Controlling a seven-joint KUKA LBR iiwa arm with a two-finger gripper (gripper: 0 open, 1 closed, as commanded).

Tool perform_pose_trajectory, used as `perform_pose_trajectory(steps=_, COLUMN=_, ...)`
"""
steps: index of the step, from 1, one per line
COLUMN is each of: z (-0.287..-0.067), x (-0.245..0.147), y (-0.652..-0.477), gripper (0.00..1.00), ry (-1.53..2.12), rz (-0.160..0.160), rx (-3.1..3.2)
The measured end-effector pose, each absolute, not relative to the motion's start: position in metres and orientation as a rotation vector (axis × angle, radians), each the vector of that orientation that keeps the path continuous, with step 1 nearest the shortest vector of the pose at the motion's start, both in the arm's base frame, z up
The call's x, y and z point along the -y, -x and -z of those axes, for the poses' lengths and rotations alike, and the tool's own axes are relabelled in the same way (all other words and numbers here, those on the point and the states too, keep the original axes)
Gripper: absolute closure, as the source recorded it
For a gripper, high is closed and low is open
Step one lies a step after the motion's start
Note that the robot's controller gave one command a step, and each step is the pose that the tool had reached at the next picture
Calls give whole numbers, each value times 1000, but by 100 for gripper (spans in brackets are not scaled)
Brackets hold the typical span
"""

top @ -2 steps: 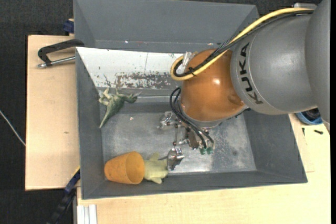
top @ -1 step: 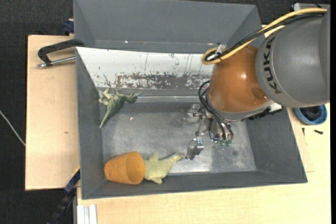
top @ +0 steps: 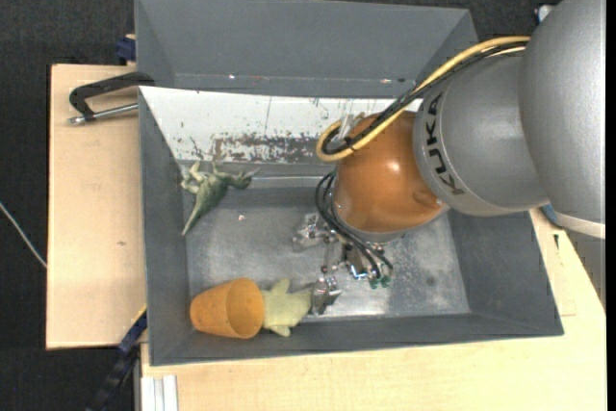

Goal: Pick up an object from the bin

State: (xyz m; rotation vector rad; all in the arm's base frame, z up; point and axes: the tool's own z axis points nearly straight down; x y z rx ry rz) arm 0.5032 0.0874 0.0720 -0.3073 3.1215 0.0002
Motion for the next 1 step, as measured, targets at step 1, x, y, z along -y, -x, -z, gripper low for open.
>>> perform_pose_trajectory(steps=1, z=-73, x=-88, y=-502, gripper=100, ry=306, rz=-2, rx=-3125)
